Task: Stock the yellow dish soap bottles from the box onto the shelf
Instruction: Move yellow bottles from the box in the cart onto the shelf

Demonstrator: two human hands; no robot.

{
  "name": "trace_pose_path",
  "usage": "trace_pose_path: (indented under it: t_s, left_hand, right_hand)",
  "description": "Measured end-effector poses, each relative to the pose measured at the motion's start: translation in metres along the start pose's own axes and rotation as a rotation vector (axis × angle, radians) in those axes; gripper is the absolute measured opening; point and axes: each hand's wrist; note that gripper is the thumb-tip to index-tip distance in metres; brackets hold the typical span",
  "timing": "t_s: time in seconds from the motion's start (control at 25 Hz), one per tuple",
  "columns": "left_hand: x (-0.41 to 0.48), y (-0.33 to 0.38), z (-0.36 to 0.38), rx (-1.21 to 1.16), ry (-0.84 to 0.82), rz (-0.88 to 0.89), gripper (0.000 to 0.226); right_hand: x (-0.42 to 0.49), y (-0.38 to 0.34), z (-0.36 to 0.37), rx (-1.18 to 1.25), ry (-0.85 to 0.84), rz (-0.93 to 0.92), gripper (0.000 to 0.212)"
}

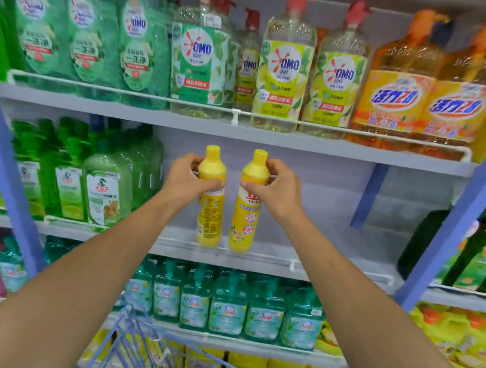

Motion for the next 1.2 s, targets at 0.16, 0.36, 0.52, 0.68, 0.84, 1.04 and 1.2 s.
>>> trace_pose_path:
  t_s: [0.16,0.36,0.52,0.68,0.84,1.04,1.2]
  left_hand:
    - [0.015,-0.014,0.022,0.003,-0.026,-0.027,0.058]
    - [0.033,-0.039,0.043,-0.013,0.003,-0.063,0.054]
    - [0.051,-0.058,0.052,-0.018,-0.017,-0.086,0.056]
    - [0.054,-0.083,0.06,-0.078,-0.01,-0.1,0.053]
    - [0.055,-0.112,0.053,-0.1,-0.172,-0.138,0.052]
    - [0.045,-0.133,0.062,-0.111,-0.312,-0.143,0.052]
    - [0.042,-0.144,0.066,-0.096,-0.347,-0.132,0.056]
  right_hand:
    - [0.015,0.021,0.016,-0.019,-0.004,0.043,0.065]
    - [0.026,0.046,0.039,-0.032,0.045,0.103,0.064]
    - [0.033,0.057,0.056,-0.047,0.007,0.101,0.063]
    - [0.029,0.079,0.075,0.001,0.022,0.115,0.063]
    - [0.016,0.108,0.076,0.0,-0.068,0.162,0.057]
    - [0.004,0.125,0.081,0.062,-0.102,0.214,0.048]
    - [0.001,0.134,0.083,0.106,-0.119,0.242,0.049]
Point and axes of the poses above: each hand's wrist, its own x-axis towards the middle knuckle, its own z-axis out of the palm, y = z × x, and after that the axes turned 11 degrees about y, right-handed
